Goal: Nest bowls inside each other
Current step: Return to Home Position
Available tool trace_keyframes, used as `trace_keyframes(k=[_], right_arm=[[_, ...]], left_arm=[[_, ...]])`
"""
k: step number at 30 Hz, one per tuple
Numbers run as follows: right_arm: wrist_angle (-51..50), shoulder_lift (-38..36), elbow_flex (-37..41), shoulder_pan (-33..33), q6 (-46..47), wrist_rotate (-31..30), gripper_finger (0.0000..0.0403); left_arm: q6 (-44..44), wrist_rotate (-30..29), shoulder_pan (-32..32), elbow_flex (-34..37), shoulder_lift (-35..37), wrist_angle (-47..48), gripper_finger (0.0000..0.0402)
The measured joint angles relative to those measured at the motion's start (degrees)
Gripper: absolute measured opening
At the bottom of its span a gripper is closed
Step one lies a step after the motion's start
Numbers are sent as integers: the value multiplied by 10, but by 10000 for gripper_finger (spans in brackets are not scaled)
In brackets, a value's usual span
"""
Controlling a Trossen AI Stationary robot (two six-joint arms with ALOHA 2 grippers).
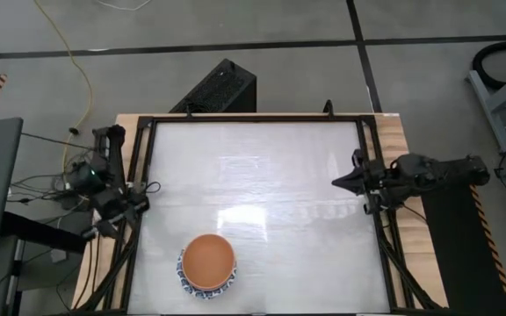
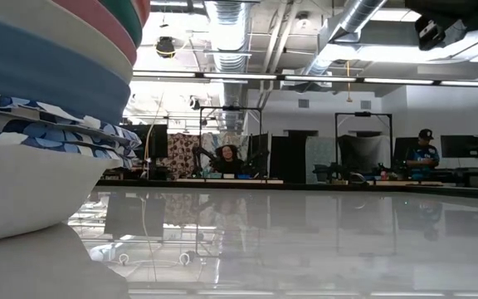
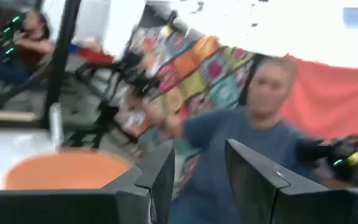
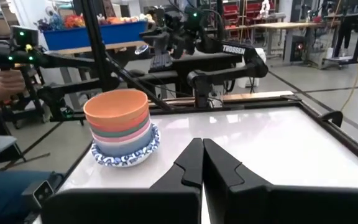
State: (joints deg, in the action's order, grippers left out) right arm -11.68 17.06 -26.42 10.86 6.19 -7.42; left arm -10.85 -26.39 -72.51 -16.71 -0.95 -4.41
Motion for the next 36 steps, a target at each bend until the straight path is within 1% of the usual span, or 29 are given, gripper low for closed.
trace_keyframes(k=[2, 6, 7, 9, 12, 14, 16, 19, 24, 30, 31, 33, 36], right_arm=[[6, 0, 5, 0, 0, 0, 22], [12, 0, 5, 0, 9, 0, 22], [11, 0, 5, 0, 12, 0, 22], [10, 0, 5, 0, 13, 1, 22], [10, 0, 7, 0, 2, 1, 22], [42, 0, 28, 0, -15, 1, 22], [76, -5, 60, 0, -33, 1, 22], [128, -16, 114, 0, -33, 1, 22], [186, -37, 197, 0, 13, 14, 22], [242, -66, 248, 0, 17, 14, 22], [245, -70, 252, 0, 8, 14, 22], [248, -78, 252, 0, -4, 4, 22], [251, -86, 252, 0, -1, 1, 22]], left_arm=[[-1, -17, 0, 26, 0, 9, 130], [-8, -101, 0, 79, 0, 6, 130], [-12, -111, 1, 88, 0, 4, 130], [-15, -105, 0, 99, 0, 1, 130], [20, -67, 0, 115, 0, -37, 130], [52, -41, 0, 121, 0, -63, 130], [68, -26, 0, 121, 0, -64, 130], [72, -24, 0, 121, 0, -60, 130], [83, -25, 0, 122, 0, -43, 130], [102, -27, 0, 123, 0, -41, 130], [115, -33, 0, 123, 0, -40, 130], [133, -64, 0, 123, 0, -38, 130], [120, -145, 0, 123, 0, -40, 130]])
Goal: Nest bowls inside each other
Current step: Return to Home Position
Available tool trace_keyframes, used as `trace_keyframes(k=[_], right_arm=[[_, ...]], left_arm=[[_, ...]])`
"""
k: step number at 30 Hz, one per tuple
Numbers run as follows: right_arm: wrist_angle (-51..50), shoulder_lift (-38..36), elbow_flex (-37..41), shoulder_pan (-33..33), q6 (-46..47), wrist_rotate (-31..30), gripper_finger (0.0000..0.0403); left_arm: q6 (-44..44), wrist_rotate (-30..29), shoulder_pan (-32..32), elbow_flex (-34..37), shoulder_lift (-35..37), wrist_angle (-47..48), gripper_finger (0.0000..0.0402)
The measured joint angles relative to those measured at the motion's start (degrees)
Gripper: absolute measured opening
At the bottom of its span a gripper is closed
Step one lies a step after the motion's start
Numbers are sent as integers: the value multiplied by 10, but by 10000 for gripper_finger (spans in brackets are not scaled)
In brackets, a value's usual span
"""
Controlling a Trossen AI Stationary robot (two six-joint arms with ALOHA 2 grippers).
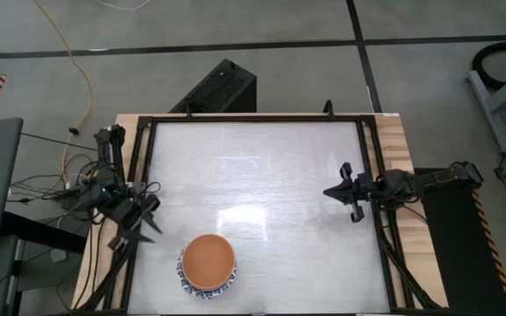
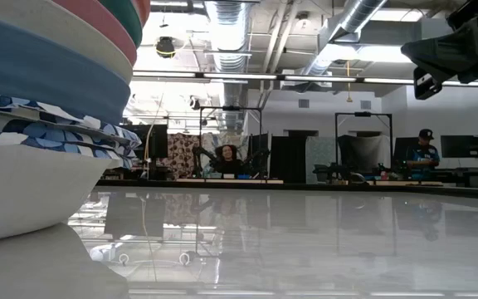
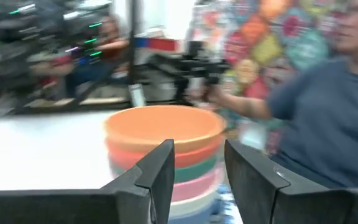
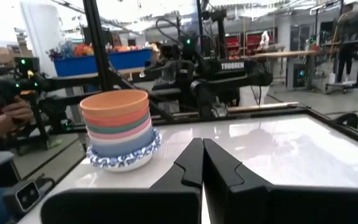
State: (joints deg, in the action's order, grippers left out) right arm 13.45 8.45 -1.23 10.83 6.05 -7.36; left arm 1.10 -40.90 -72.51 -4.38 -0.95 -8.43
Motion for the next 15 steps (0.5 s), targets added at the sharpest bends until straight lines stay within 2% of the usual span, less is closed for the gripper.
trace_keyframes(k=[3, 7, 11, 13, 15], right_arm=[[-9, 1, 0, 1, 0, 0, 22], [-22, 7, 0, 0, 0, 0, 22], [17, 4, 0, -2, 26, -1, 22], [70, -5, 0, -8, 12, 8, 23], [104, -24, 0, -15, 1, 24, 24]], left_arm=[[-55, -55, 0, 0, 0, 11, 130], [-142, -77, 0, 0, -1, 41, 130], [-147, -102, 0, 0, 0, -12, 130], [-110, -80, 0, -10, 2, -50, 130], [-67, 0, 0, -26, 9, -68, 130]])
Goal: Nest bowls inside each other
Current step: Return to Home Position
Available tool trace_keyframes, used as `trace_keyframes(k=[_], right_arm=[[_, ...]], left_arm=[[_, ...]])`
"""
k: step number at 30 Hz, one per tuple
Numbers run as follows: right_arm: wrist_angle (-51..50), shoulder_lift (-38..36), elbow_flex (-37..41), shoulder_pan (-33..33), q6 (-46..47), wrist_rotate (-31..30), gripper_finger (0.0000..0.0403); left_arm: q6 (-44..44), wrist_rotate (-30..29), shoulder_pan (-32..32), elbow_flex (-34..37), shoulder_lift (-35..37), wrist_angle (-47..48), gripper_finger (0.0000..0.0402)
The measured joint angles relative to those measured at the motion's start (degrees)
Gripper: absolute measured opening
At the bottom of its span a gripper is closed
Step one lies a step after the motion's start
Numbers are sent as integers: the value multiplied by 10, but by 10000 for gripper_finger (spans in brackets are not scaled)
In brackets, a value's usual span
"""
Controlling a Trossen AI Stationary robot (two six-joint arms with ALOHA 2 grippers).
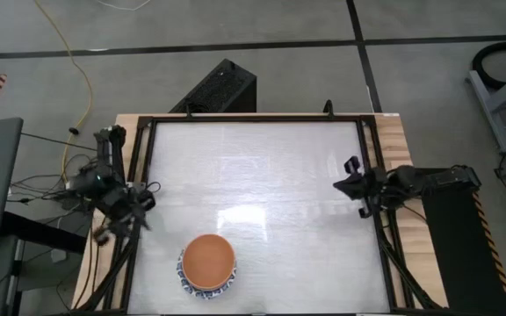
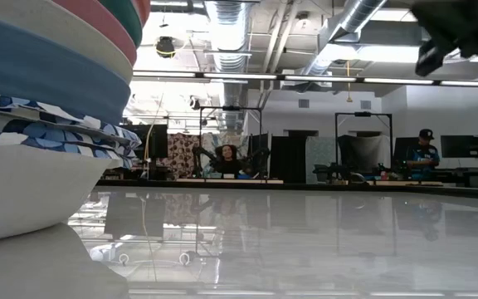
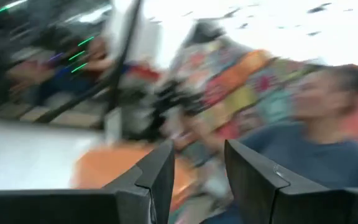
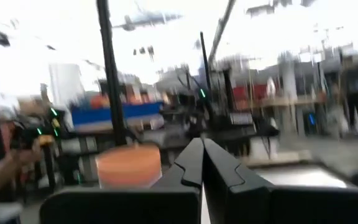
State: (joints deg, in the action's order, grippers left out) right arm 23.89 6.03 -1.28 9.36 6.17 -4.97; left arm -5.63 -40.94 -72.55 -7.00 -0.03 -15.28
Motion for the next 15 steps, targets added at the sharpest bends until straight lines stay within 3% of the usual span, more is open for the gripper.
trace_keyframes(k=[3, 5, 9, 15], right_arm=[[2, -47, 0, -15, 2, 5, 24], [3, -59, -1, -26, 15, 6, 24], [-8, -59, -1, -47, 54, 55, 24], [-16, -59, 0, -69, 104, 111, 25]], left_arm=[[52, 102, 0, -27, 0, -37, 130], [49, 133, 0, -36, 0, -34, 130], [17, 137, 0, -38, -1, 3, 130], [37, 152, 0, -38, -1, 26, 130]])
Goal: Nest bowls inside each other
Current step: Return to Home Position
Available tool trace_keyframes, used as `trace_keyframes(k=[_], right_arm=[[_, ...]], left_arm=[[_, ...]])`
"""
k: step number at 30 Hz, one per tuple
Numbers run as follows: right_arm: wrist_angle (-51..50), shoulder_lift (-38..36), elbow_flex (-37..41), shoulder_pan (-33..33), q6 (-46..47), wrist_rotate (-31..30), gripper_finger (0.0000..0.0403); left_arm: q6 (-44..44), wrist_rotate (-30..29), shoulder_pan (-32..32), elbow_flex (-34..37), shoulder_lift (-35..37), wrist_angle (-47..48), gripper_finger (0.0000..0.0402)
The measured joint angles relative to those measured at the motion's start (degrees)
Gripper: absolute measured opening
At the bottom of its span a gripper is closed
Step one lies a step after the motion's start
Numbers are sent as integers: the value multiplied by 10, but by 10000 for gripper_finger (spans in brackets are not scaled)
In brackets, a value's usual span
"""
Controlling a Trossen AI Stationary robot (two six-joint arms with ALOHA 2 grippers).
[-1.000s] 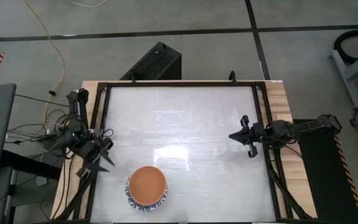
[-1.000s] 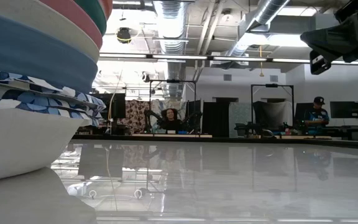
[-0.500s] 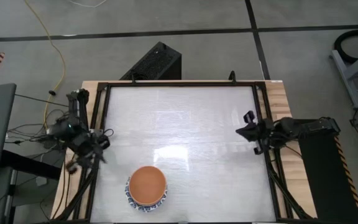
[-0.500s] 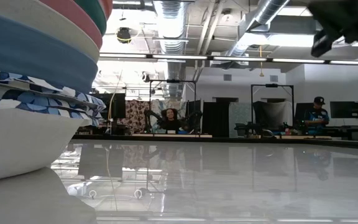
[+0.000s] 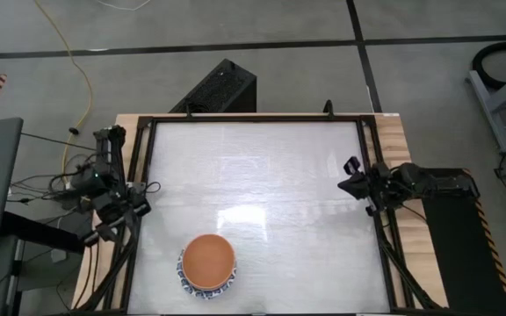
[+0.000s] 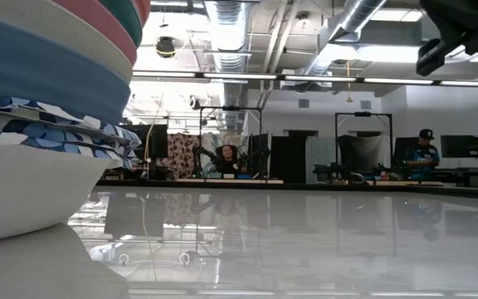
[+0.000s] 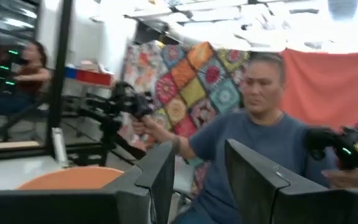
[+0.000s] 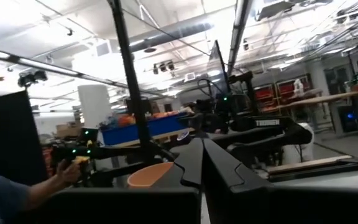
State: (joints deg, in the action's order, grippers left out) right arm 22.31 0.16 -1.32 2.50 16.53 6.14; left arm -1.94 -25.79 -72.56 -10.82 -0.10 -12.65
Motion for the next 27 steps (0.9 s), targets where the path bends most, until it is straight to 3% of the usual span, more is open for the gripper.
trace_keyframes(k=[7, 11, 19, 27], right_arm=[[-10, 0, 0, -27, -4, 14, 25], [-4, 0, 0, -52, 5, 31, 25], [-19, 0, 0, -74, 14, 60, 25], [8, 0, 0, -104, 41, 80, 25]], left_arm=[[-41, 30, 0, 47, 0, -19, 130], [-56, 60, 0, 103, 0, -99, 130], [-35, 149, 0, 102, 0, -117, 130], [-49, 166, 0, 86, 0, -138, 130]])
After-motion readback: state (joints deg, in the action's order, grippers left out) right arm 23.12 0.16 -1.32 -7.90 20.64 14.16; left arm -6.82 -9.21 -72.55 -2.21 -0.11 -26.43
